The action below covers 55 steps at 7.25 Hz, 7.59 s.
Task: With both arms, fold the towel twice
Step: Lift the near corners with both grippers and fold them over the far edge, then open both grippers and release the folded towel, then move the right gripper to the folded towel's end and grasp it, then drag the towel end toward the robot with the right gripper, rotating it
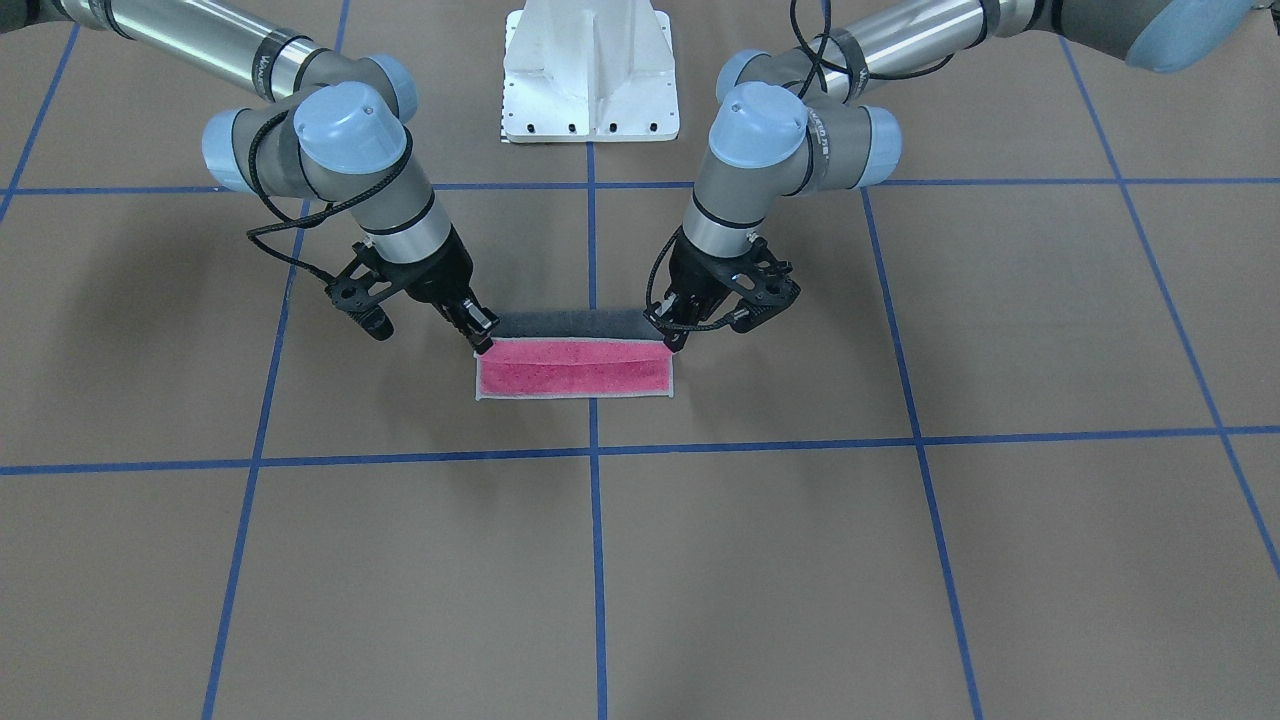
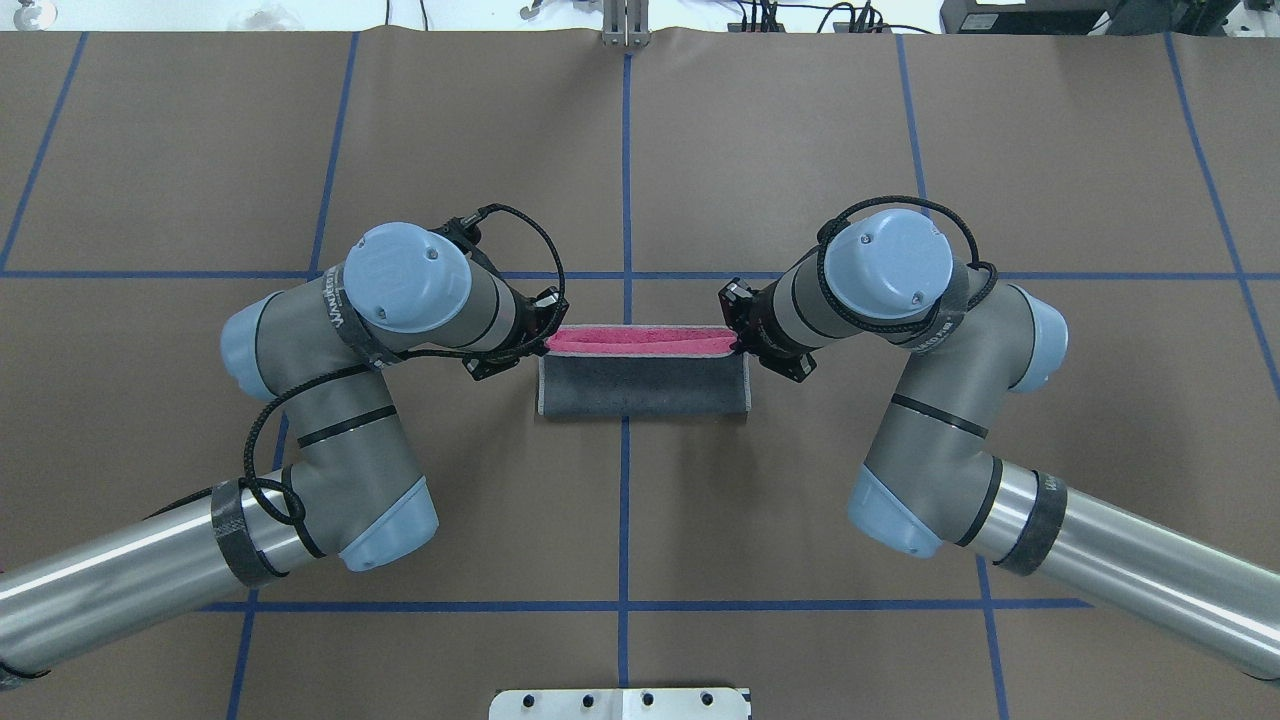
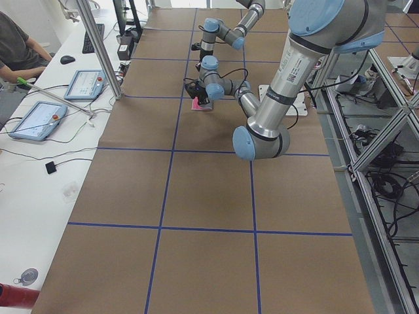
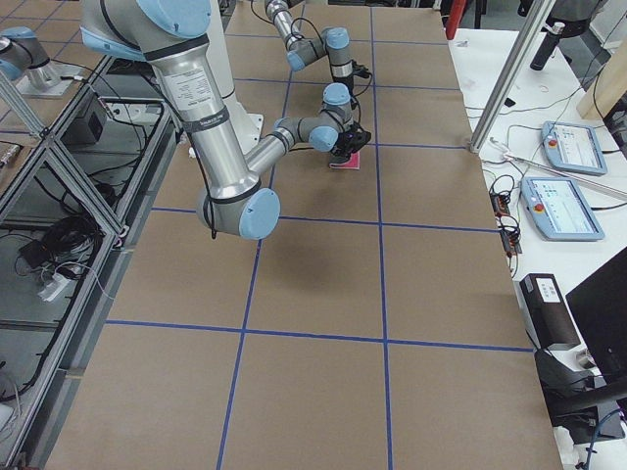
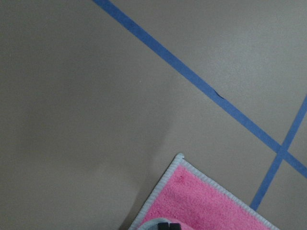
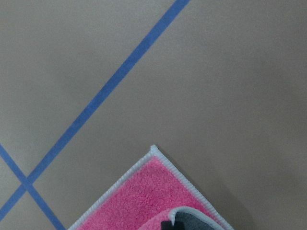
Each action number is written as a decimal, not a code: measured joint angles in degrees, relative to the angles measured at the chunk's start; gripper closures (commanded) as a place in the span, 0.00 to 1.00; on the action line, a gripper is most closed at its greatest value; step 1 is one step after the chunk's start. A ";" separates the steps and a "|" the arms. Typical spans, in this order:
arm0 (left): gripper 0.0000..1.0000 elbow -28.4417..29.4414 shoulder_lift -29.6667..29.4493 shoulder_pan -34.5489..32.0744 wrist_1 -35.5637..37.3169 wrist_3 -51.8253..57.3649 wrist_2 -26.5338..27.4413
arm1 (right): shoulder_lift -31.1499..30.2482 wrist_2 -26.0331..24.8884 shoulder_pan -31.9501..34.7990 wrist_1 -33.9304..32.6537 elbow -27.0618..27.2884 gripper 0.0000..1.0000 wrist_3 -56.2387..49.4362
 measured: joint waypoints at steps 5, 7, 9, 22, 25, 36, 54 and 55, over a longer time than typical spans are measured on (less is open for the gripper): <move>1.00 3.19 -2.01 -0.66 -0.54 0.09 0.00 | 0.62 0.00 0.45 0.12 -1.14 1.00 -0.58; 1.00 3.95 -2.07 -0.76 -1.10 0.09 0.00 | 2.12 0.00 0.70 0.15 -2.56 0.83 -0.50; 0.01 4.06 -2.06 -0.96 -1.18 0.09 0.00 | 2.54 0.00 1.26 0.14 -3.13 0.01 -0.51; 0.00 3.30 -1.79 -1.90 -0.73 0.09 -0.09 | -3.16 -0.07 -5.05 0.32 1.64 0.38 4.86; 0.00 3.21 -1.61 -1.90 -0.73 -0.07 -0.09 | -2.98 -0.29 -4.89 0.33 1.19 0.41 5.12; 0.00 0.97 -1.29 -2.07 -0.27 -0.53 -0.08 | -3.19 -0.01 -4.41 0.39 2.87 1.00 4.83; 0.00 -5.05 1.77 -1.46 0.66 -0.96 -0.09 | -1.21 13.66 -15.43 0.52 9.50 0.77 11.59; 0.00 -5.05 1.79 -1.37 0.64 -0.97 -0.09 | -1.14 13.59 -15.75 0.51 9.42 0.01 11.58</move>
